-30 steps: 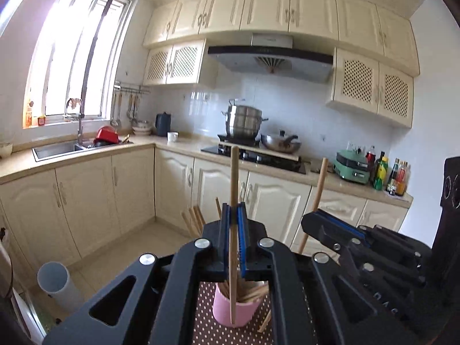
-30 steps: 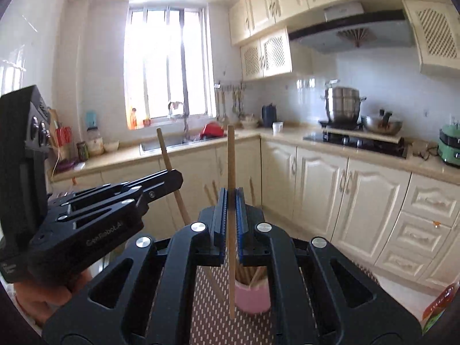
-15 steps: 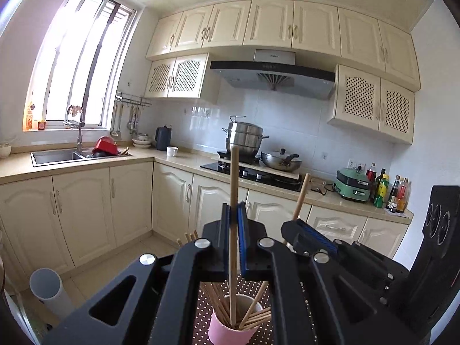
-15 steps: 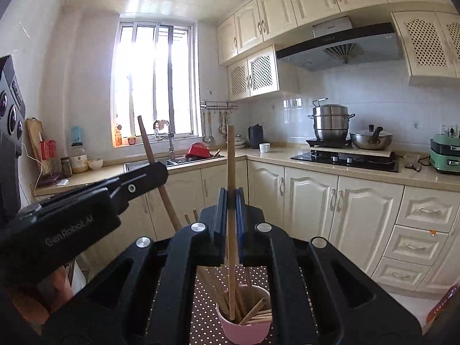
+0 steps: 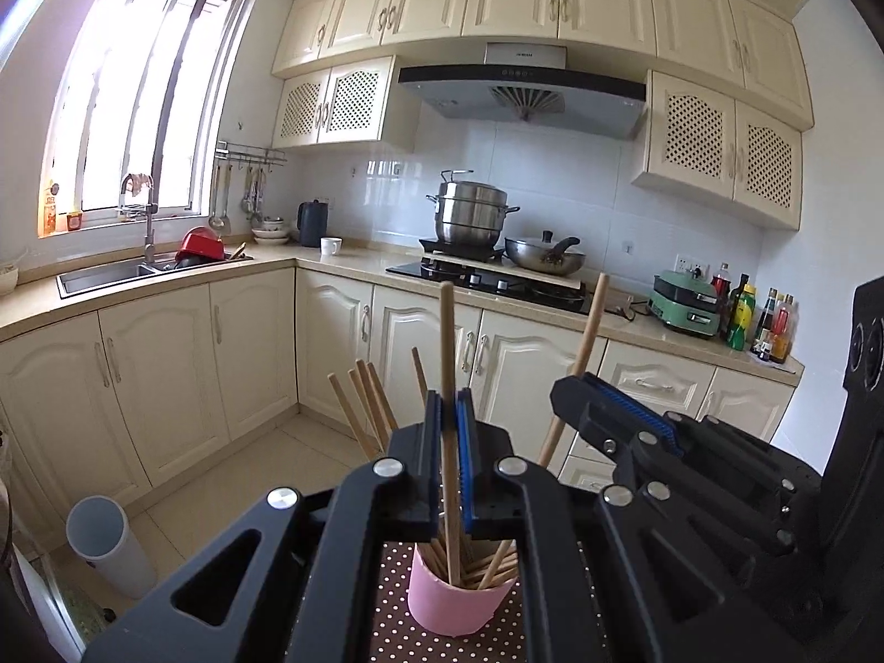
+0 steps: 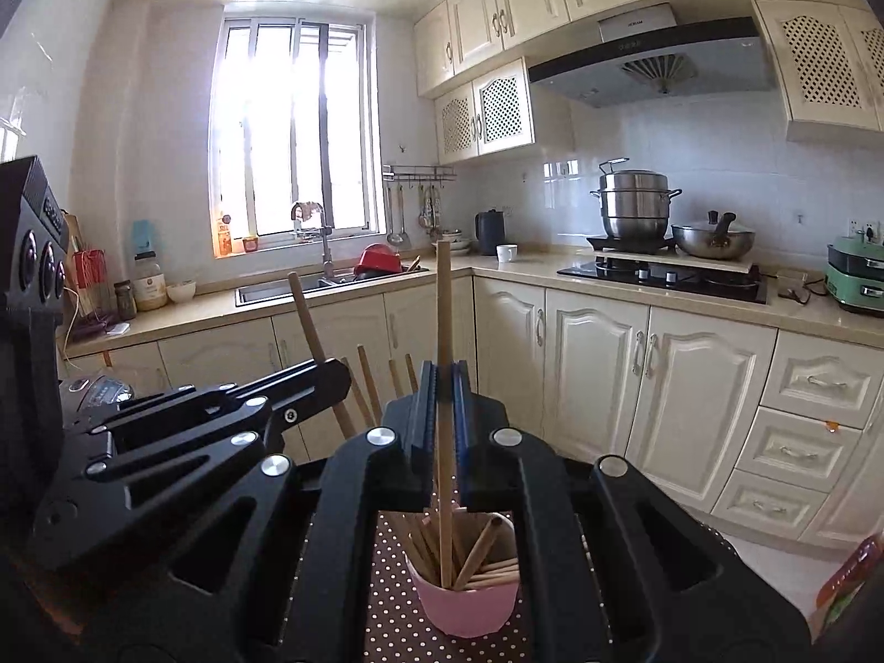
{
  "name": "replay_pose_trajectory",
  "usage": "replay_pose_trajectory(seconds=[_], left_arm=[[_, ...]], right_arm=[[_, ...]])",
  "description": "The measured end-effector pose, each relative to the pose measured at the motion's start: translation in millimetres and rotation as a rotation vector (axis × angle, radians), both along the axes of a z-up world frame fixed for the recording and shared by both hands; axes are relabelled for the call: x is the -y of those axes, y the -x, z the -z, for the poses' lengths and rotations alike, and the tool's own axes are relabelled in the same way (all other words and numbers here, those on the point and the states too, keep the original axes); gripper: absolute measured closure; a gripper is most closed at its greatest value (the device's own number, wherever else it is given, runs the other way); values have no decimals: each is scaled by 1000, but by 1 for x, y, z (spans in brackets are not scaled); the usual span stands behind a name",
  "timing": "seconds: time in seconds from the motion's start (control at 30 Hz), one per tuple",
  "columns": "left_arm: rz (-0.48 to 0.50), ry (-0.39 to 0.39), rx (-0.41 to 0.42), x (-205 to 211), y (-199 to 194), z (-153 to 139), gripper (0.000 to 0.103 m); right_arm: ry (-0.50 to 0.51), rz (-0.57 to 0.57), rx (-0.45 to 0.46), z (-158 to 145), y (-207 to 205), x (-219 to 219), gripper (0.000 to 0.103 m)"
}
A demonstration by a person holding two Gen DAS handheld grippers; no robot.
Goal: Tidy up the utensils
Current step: 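Lower both chopsticks into the pink cup and open both grippers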
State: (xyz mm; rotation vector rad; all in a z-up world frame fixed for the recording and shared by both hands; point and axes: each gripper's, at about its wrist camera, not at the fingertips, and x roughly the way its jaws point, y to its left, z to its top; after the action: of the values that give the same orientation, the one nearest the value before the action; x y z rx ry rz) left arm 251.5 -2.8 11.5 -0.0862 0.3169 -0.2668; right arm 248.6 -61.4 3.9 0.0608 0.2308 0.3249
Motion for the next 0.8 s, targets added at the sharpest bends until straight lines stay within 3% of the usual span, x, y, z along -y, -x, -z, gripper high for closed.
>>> replay_pose_trajectory(seconds=[0.27,0.33,0.4,0.7,0.8], left_arm=[[0,-16,-32,-2,0,10,94],[-26,-24,-25,-4,3,11,76],[-42,-34,-17,-6,5,11,68],[-122,-65,-2,-18,20,14,46],[-138,-72,-6,-22,23,16,45]], right_arm=[[5,0,-27,7,0,1,97],[5,2,-33,9,-1,2,97],[1,3,-40,11,-2,4,97],[-1,2,-57,16,-1,5,97],[2,0,-71,20,-2,4,97]])
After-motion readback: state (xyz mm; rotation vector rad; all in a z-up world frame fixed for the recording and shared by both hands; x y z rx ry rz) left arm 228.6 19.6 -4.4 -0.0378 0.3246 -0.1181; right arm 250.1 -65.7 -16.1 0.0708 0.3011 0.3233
